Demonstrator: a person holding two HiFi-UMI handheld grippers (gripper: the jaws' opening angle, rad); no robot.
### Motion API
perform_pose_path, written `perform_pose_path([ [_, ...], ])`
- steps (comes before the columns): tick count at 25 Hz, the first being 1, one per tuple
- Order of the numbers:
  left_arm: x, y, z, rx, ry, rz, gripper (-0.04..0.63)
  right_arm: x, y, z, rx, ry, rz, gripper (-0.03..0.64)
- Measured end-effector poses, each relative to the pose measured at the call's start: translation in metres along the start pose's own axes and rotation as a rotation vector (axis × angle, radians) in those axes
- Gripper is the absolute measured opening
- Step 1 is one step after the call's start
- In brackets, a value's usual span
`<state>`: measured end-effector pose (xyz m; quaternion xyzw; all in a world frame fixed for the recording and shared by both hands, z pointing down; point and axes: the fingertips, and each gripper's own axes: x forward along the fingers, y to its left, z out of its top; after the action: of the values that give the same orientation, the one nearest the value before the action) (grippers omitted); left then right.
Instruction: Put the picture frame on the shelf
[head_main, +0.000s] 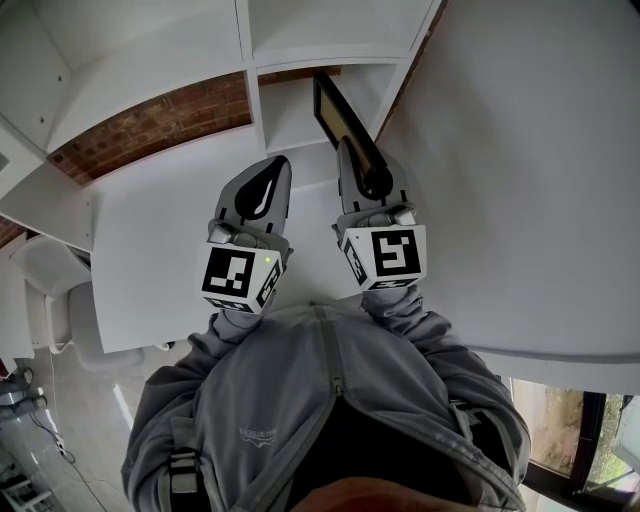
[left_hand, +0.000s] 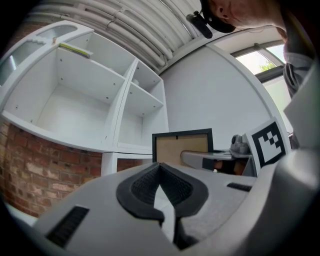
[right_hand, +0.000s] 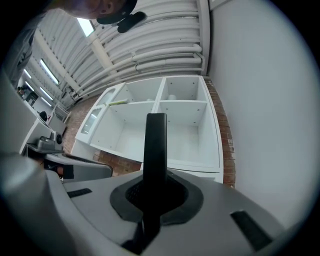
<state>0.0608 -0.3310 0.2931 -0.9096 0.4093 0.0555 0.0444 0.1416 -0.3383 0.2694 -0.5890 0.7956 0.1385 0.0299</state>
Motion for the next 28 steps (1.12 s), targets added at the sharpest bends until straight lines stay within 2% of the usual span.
perform_pose_path([
  [12, 0.013, 0.011, 0.015, 0.022, -0.034, -0.035, 0.008, 0.034, 0.001, 0.052, -0.29, -0.091, -0.032, 0.034],
  [21, 0.023, 0.024, 0.025, 0.036, -0.057, -0.042, 0.008, 0.067, -0.005, 0.057, -0.591, -0.019, -0.019, 0.034],
  [28, 0.029, 0.031, 0.031, 0.05, -0.065, -0.037, 0.008, 0.092, -0.004, 0.058, -0.764, 0.016, -0.001, 0.034],
])
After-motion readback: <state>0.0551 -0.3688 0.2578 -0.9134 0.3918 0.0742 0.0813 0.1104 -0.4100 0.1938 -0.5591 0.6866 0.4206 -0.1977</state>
